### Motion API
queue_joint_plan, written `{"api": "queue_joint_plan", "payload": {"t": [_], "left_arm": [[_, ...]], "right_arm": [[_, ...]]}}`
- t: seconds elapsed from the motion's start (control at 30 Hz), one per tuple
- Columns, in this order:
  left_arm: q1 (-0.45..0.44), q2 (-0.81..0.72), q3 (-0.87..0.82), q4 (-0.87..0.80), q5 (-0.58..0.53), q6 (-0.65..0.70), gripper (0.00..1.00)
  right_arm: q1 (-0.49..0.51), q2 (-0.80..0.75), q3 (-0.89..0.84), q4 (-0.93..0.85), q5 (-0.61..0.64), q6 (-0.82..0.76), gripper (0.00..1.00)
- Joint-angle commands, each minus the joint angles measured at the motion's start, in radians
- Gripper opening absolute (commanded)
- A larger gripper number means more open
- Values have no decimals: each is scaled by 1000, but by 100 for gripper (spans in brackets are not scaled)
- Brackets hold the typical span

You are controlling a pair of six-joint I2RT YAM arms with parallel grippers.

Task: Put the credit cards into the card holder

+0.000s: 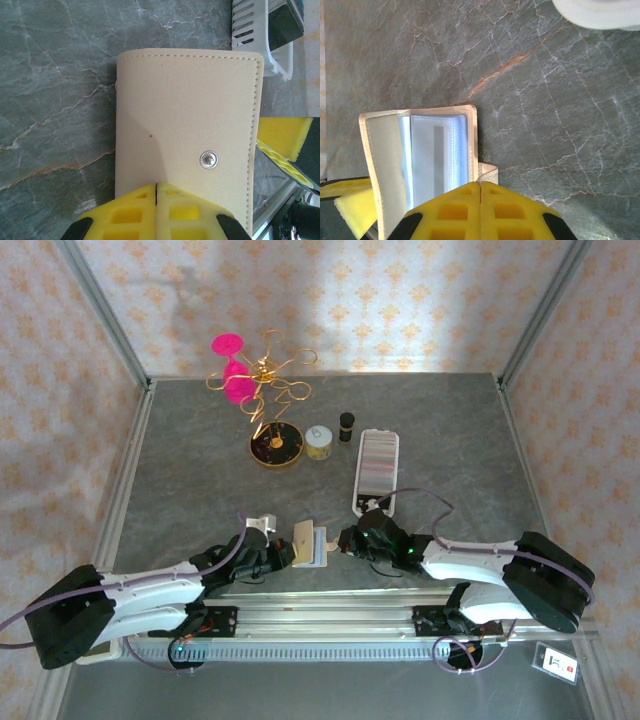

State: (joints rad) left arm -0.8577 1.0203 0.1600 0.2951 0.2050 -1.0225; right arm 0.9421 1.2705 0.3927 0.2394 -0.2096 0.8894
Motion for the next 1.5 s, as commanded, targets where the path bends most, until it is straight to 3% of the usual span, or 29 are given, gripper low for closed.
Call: {"api": "queue_joint_plan", "payload": {"t": [0.0, 0.37, 0.57, 1.1, 1.47], "left_arm": [[-14, 25, 16, 36, 22, -11, 0], [-33, 160, 32, 143, 53, -31, 0], [-39, 226, 47, 90, 37, -25, 0], [-38, 185, 31, 58, 24, -27, 0], [-38, 184, 40, 48, 13, -25, 0]], "right_arm": [[10, 9, 37, -4, 6, -10, 0], [33, 59, 82, 37, -38, -38, 0], [46, 117, 130, 35, -62, -62, 0], [61, 264, 231, -86, -8, -90, 0], [69, 245, 241, -173, 18, -131, 0]]}}
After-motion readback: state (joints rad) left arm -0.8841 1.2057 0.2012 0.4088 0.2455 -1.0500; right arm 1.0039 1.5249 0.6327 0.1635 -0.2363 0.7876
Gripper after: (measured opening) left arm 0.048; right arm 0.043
